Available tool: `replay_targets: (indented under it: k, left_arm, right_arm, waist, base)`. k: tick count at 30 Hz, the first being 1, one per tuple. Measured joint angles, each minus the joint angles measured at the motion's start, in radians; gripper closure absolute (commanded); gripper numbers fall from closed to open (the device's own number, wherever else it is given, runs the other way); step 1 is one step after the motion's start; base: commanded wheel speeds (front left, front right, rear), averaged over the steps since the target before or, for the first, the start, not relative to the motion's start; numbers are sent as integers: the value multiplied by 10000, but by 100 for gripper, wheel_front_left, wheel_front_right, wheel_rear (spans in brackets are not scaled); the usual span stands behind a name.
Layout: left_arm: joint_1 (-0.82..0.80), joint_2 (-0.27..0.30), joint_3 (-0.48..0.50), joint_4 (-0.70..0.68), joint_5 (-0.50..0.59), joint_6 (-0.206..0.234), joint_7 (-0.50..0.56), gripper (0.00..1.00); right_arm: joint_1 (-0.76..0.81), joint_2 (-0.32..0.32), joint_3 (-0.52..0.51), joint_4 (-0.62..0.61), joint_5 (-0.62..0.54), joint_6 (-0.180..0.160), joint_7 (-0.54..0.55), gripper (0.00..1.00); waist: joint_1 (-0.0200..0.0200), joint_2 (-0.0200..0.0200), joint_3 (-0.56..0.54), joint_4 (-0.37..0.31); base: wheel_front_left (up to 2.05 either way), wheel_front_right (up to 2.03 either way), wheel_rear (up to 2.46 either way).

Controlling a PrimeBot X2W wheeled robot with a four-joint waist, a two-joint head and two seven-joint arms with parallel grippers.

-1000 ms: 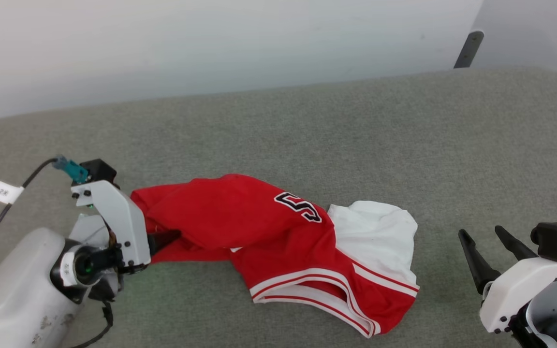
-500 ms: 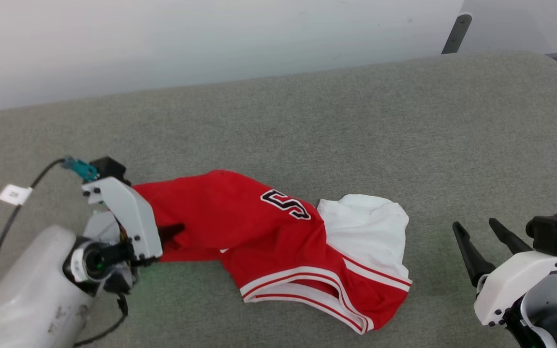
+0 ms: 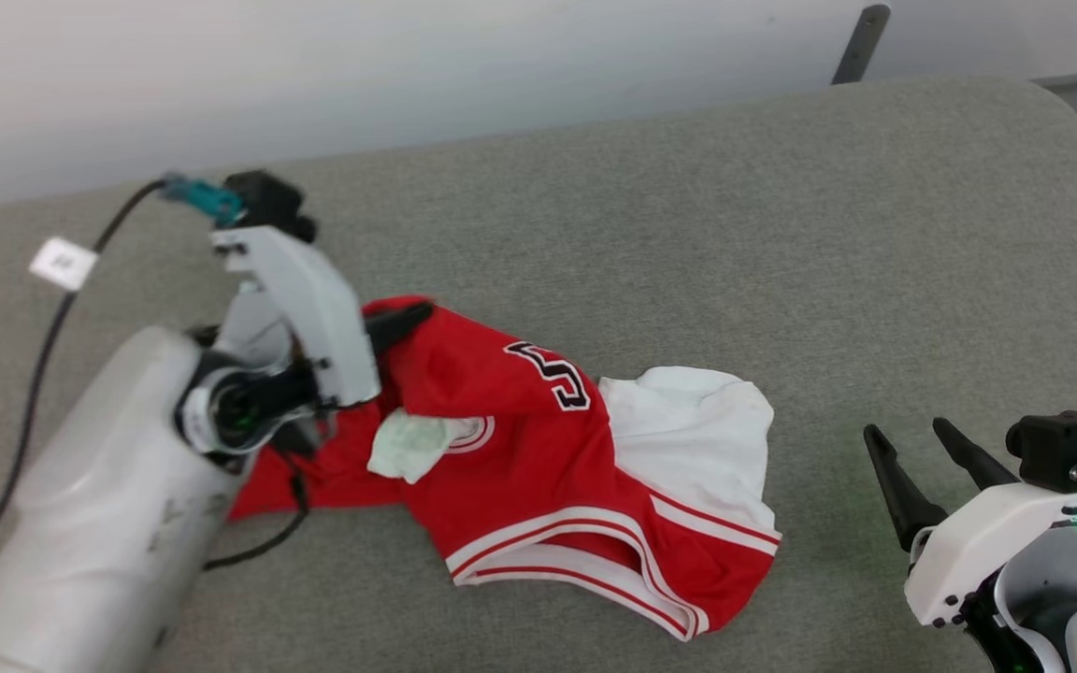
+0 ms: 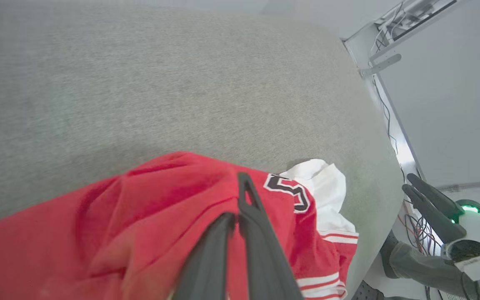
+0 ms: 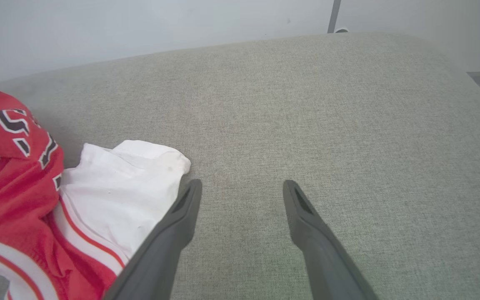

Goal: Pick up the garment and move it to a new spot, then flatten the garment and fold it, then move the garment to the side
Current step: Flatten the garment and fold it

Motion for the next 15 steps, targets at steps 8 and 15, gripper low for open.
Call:
replay_targets:
  k: [8, 15]
  left_arm:
    - [-759, -1028, -761, 652, 489, -564, -316, 100]
    - [-1038, -1595, -1494, 1321, 719, -736, -650, 100]
  right_arm:
    - [-191, 65, 255, 201, 40, 0, -163, 0]
    - [-341, 125, 364, 403, 69, 0, -311, 0]
  waist:
    - [0, 0, 257, -366]
    - [0, 0, 514, -654]
  base:
    - [0, 0, 0]
    - [0, 0, 0]
